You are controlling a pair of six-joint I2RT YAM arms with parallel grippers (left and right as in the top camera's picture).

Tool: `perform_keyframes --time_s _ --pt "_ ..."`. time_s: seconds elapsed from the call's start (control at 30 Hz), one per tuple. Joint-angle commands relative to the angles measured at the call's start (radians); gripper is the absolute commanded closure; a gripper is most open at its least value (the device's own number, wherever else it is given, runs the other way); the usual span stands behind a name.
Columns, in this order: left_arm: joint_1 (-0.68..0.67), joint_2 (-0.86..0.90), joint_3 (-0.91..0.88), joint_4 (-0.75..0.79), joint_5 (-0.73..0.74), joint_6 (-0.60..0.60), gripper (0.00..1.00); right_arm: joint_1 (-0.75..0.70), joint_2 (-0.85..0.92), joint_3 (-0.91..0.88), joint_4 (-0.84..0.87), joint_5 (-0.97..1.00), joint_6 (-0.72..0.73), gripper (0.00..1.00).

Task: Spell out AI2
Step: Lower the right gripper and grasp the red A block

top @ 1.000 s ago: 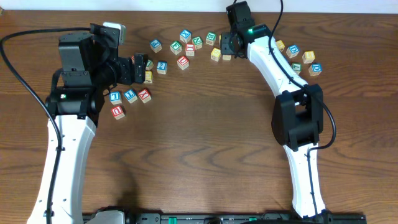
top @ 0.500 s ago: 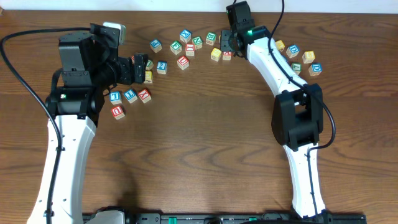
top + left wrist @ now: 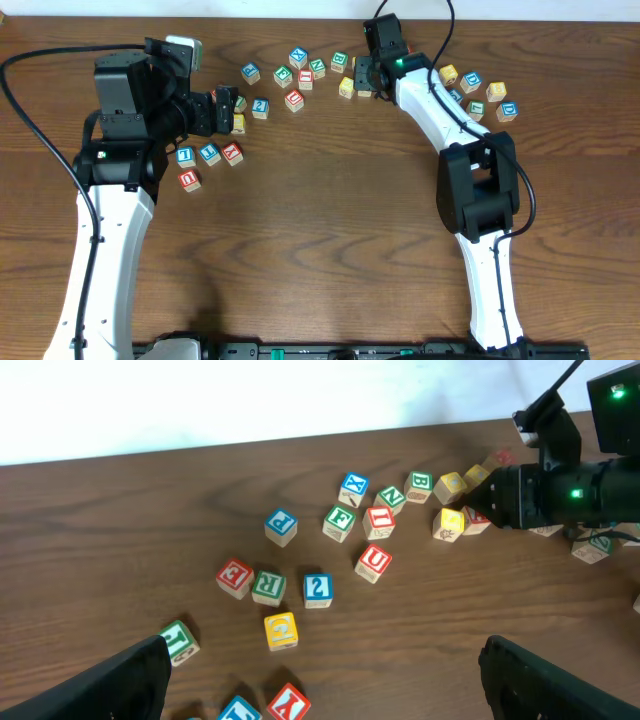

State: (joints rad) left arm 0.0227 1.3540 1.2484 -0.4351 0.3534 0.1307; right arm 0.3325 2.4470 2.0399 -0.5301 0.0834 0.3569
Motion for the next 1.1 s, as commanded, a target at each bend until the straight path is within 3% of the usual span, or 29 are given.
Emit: perform_keyframes --time_s 0.0,0.33,1.07 --pt "0.000 -0.002 0.026 0.001 0.001 -0.009 0.02 0.015 -0.006 -0.026 0.019 0.011 0.014 0.52" --pt "0.000 -0.002 0.026 0.001 0.001 -0.008 0.02 0.015 -0.006 -0.041 0.024 0.011 0.014 0.52" --pt "0.000 -0.002 0.026 0.001 0.001 -0.009 0.02 0.017 -0.006 -0.072 -0.005 0.012 0.041 0.63"
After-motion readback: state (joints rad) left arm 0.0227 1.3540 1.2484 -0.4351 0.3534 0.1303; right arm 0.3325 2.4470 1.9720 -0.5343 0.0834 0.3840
